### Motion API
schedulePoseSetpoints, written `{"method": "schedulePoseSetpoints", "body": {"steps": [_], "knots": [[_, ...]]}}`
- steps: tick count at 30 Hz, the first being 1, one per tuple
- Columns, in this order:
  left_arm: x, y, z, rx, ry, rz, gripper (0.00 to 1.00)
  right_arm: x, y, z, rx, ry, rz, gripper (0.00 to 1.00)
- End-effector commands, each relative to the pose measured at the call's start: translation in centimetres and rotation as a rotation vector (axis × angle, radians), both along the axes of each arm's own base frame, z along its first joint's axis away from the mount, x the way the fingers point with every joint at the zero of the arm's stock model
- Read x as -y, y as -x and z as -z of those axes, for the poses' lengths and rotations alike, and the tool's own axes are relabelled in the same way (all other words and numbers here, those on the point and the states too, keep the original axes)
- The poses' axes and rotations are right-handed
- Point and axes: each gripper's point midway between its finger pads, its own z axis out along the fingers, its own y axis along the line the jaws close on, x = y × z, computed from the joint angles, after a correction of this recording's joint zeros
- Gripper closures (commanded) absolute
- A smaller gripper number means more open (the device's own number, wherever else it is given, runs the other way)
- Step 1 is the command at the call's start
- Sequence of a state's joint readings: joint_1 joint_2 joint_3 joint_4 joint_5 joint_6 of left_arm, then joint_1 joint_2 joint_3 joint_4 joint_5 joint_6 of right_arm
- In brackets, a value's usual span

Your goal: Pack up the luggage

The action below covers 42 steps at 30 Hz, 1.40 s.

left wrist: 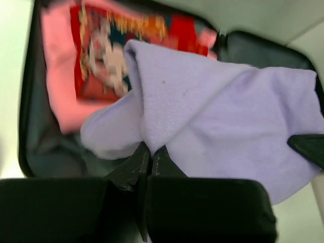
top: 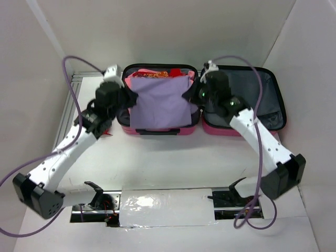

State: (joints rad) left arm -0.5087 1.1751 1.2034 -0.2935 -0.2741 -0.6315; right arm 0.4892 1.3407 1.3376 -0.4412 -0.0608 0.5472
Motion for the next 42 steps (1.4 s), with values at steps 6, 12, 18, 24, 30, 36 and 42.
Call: {"method": "schedulePoseSetpoints", "body": {"steps": [6,12,18,24,30,36,42], "knots": [[-1.2,-10.0,-10.3,0.187,-0.001,0.055,1.00,3.0,-10.6,-8.6,0.218,-0.047,-0.034,1.00],[-3.1,-15.6,-7.1,0.105,0.022,0.052,1.00,2.0,-16.9,-5.8,0.183,-0.043,-0.073,1.00],[-4.4,-21.2,0.7,-0.017,0.050,0.039,1.00,1.8,-21.1,1.7,0.066,-0.035,-0.067,1.00],[-6.6,-25.8,11.9,-0.153,0.062,-0.021,1.00,2.9,-24.0,12.2,-0.077,0.022,-0.048,1.00],[-7.4,-26.5,17.1,-0.238,0.053,-0.037,1.00,4.6,-24.8,16.2,-0.133,0.071,-0.040,1.00],[-7.6,-26.7,16.2,-0.213,0.020,-0.030,0.35,5.2,-24.8,15.1,-0.108,0.133,-0.058,0.57],[-6.4,-25.4,7.9,-0.063,-0.027,0.046,0.01,4.7,-24.2,4.7,0.081,0.143,-0.087,0.20]]}}
